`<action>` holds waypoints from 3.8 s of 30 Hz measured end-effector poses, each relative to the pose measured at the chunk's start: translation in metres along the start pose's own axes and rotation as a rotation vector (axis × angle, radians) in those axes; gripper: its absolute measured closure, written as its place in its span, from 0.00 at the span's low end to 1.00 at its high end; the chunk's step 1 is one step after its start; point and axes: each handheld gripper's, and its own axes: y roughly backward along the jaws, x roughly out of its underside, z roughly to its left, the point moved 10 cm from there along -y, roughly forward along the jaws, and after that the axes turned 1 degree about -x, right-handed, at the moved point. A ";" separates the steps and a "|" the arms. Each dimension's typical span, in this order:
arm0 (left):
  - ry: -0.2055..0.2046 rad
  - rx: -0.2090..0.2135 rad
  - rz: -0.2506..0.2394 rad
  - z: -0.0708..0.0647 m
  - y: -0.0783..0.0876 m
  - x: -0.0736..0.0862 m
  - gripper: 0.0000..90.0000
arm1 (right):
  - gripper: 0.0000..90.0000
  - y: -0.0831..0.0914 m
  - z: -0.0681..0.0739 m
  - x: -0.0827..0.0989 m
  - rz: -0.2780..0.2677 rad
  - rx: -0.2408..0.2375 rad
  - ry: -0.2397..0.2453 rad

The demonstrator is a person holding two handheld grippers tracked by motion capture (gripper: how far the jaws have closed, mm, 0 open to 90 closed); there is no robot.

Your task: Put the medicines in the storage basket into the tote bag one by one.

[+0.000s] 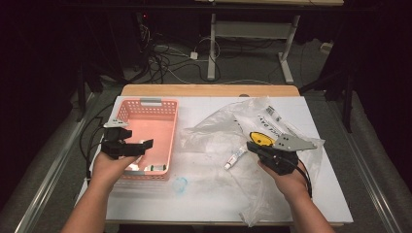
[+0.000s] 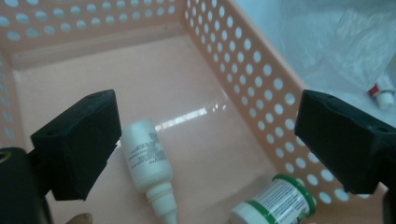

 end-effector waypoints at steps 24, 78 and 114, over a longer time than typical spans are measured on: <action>-0.084 0.156 0.255 -0.048 0.005 0.040 0.98 | 1.00 -0.001 0.004 0.001 0.011 -0.008 0.003; 0.151 -0.089 0.093 0.017 -0.078 -0.060 0.06 | 1.00 -0.004 0.003 0.004 0.017 -0.014 0.007; 0.155 -0.116 0.146 0.047 -0.136 -0.076 0.79 | 1.00 -0.003 0.003 0.006 0.023 -0.014 0.005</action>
